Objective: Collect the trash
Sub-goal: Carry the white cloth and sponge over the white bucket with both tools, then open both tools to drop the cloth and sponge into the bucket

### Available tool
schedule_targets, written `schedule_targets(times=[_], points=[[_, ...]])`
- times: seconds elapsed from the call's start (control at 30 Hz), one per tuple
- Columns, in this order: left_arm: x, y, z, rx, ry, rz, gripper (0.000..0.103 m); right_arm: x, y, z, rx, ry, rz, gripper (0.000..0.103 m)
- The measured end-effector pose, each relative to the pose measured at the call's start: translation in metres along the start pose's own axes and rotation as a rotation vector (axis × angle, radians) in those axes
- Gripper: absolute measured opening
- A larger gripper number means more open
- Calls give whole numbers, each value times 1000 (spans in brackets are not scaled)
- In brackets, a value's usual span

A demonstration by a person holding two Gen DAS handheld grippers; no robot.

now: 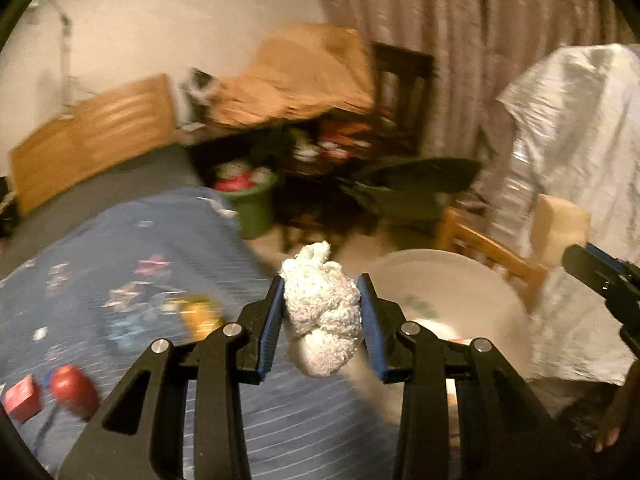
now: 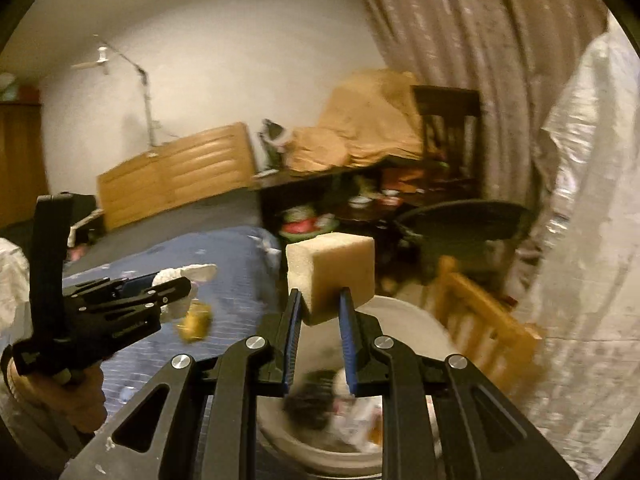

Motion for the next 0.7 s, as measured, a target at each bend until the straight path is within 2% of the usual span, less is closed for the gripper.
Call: schedule_targets(times=[0.03, 0.17, 0.23, 0.3, 0.33, 0.37, 0.4, 0.57, 0.7], points=[[14, 4, 11, 6, -50, -18, 35, 3, -1, 12, 4, -13, -8, 20], [45, 6, 38, 42, -146, -69, 35, 25, -5, 52, 33, -54, -58, 20], [57, 4, 53, 78, -219, -91, 36, 40, -10, 59, 44, -63, -84, 20], [67, 1, 64, 113, -264, -118, 39, 65, -16, 63, 34, -64, -150, 23], [73, -2, 68, 129, -267, -136, 49, 75, -18, 60, 30, -71, -162, 35], [76, -3, 69, 135, -253, -144, 62, 83, -21, 66, 32, -79, -170, 42], [79, -5, 68, 132, -239, -139, 65, 84, -27, 61, 33, -77, -174, 45], [80, -7, 63, 127, -206, -133, 66, 91, -33, 63, 44, -84, -164, 45], [73, -7, 56, 107, -184, -121, 66, 80, -37, 58, 50, -97, -150, 46]])
Point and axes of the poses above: each gripper's, at about its wrist camera, not at the fingertips, and x roughly the way its jaws point, z to its right, y to its top, the point moved 6 cm from there along x, roughly the way its jaws point, and after that the axes turned 7 degrees about x, right-handed, at the moved point
